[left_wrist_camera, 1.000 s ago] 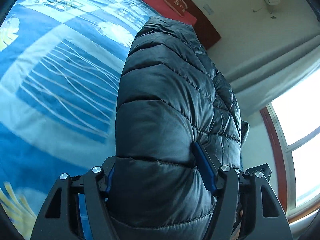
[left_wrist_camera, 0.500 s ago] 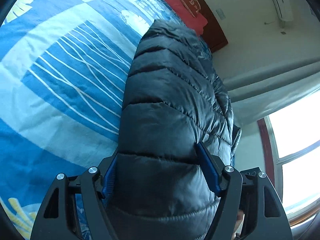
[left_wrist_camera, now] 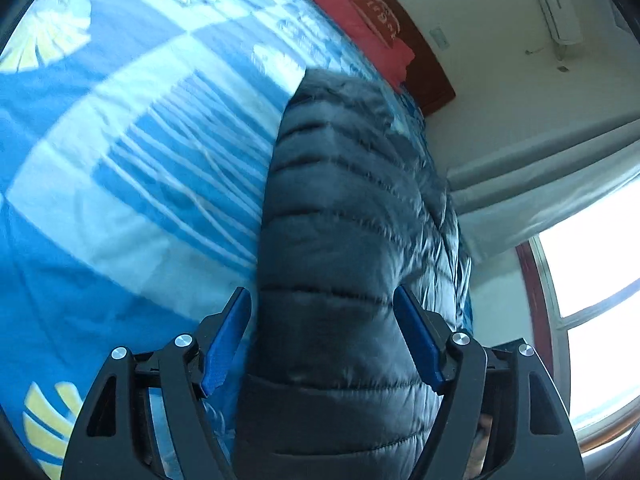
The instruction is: Fold large clothes
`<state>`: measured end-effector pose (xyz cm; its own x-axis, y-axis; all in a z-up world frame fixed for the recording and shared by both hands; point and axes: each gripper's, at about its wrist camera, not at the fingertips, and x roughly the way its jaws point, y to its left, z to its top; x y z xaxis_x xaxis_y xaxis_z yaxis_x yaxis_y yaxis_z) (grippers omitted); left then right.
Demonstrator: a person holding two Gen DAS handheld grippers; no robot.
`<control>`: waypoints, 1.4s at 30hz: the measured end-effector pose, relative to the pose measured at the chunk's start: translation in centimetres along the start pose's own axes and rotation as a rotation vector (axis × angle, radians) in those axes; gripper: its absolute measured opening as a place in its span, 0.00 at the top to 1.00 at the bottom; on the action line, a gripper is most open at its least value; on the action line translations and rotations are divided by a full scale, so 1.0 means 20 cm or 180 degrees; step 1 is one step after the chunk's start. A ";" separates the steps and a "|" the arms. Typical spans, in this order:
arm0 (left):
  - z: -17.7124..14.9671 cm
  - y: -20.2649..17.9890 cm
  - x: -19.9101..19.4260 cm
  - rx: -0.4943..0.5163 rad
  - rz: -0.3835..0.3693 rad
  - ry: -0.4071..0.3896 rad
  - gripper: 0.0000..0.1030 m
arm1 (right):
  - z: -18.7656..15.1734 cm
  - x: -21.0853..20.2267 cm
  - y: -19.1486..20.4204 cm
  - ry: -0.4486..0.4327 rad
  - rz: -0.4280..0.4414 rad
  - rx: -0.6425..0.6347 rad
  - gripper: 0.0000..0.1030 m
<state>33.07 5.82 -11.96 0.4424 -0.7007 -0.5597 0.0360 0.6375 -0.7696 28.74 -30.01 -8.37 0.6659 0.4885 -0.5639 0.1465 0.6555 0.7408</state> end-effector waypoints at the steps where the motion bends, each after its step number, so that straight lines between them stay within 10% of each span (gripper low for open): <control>1: 0.02 0.00 0.01 0.0008 0.0025 -0.0020 0.26 | 0.03 0.01 0.01 -0.0019 -0.0004 0.0007 0.24; 6: 0.12 -0.03 0.14 0.0086 0.0167 0.0019 0.26 | 0.17 0.13 0.01 -0.0068 -0.0060 0.0121 0.21; 8: 0.14 -0.06 0.20 0.0150 0.0201 0.0073 0.37 | 0.20 0.20 -0.02 0.0038 -0.0138 0.0193 0.49; 15: 0.16 -0.08 0.29 0.0306 0.0430 0.0145 0.42 | 0.20 0.29 -0.14 0.0132 -0.0058 0.0389 0.58; 26: -0.12 -0.01 -0.05 0.0270 0.0084 0.0000 0.25 | -0.06 -0.01 -0.03 0.0069 0.0006 0.0162 0.23; 34: -0.35 0.05 -0.04 0.0058 -0.0156 0.0175 0.22 | -0.31 -0.04 -0.06 0.0127 0.0122 0.0271 0.15; 38: -0.35 -0.03 -0.03 0.0108 -0.0025 0.0128 0.30 | -0.27 -0.05 -0.03 0.0196 0.0240 0.0359 0.58; 42: -0.38 -0.11 -0.01 0.0284 0.0228 0.0064 0.34 | -0.28 -0.06 -0.07 0.0192 0.0187 0.0363 0.63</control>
<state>26.09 2.14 -12.38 0.4287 -0.6580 -0.6191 0.0851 0.7116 -0.6974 23.67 -28.17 -10.81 0.6312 0.5600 -0.5367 0.1929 0.5568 0.8079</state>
